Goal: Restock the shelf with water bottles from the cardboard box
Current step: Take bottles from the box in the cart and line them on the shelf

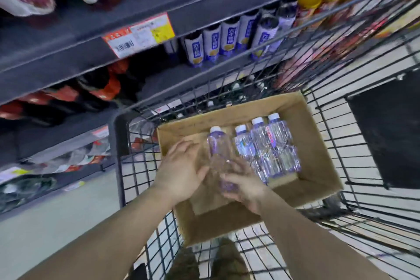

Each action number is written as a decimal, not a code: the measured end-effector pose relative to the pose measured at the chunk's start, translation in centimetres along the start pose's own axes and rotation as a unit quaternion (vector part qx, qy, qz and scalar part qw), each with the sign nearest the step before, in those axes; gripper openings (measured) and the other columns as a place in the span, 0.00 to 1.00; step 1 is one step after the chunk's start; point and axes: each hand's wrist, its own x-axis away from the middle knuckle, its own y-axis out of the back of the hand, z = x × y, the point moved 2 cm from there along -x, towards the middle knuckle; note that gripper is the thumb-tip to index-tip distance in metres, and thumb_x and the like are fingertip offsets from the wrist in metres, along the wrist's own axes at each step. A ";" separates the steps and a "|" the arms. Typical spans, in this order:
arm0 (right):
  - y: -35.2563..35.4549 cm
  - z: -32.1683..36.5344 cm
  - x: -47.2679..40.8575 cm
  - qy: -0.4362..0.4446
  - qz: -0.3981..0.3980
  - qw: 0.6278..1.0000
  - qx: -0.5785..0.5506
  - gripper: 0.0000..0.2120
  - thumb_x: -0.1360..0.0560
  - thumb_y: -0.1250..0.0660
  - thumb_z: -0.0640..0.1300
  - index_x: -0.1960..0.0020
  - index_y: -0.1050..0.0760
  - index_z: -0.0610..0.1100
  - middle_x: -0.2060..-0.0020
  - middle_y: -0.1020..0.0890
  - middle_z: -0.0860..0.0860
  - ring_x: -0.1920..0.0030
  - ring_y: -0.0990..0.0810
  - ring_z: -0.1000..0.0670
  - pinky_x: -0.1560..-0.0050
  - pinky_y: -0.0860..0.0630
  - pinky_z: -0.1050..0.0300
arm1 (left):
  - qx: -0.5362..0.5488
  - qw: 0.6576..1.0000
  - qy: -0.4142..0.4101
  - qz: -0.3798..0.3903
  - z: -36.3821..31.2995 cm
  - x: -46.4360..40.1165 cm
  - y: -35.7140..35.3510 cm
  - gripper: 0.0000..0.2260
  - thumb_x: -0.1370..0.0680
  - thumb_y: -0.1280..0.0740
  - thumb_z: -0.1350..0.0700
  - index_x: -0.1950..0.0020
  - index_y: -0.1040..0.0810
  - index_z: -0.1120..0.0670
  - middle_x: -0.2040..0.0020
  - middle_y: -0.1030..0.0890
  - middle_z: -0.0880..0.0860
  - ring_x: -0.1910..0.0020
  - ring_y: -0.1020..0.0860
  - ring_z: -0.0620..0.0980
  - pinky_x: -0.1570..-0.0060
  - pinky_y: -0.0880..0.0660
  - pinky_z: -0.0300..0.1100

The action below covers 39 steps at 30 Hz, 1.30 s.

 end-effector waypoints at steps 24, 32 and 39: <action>4.1 0.2 -4.7 0.068 -0.353 0.713 0.602 0.20 0.25 0.38 0.35 0.34 0.36 0.41 0.38 0.29 0.42 0.40 0.25 0.39 0.46 0.26 0.48 | 0.582 0.762 0.224 0.176 1.2 0.5 -3.4 0.11 0.22 0.31 0.53 0.41 0.23 0.52 0.52 0.14 0.53 0.58 0.15 0.54 0.53 0.19 0.51; 3.7 0.9 1.8 0.010 -0.045 0.995 0.085 0.21 0.30 0.25 0.40 0.38 0.23 0.41 0.55 0.14 0.47 0.56 0.15 0.48 0.58 0.18 0.52 | 0.562 0.786 0.183 0.183 0.8 3.2 0.7 0.17 0.23 0.30 0.51 0.36 0.26 0.53 0.49 0.15 0.52 0.50 0.17 0.54 0.42 0.22 0.56; -1.9 1.4 12.4 0.068 0.155 0.985 -0.042 0.44 0.39 0.19 0.38 0.28 0.34 0.50 0.33 0.24 0.42 0.35 0.24 0.38 0.35 0.31 0.32 | 0.564 0.796 0.087 0.202 -0.8 9.3 8.1 0.33 0.36 0.21 0.45 0.34 0.26 0.53 0.40 0.18 0.56 0.43 0.20 0.56 0.37 0.26 0.61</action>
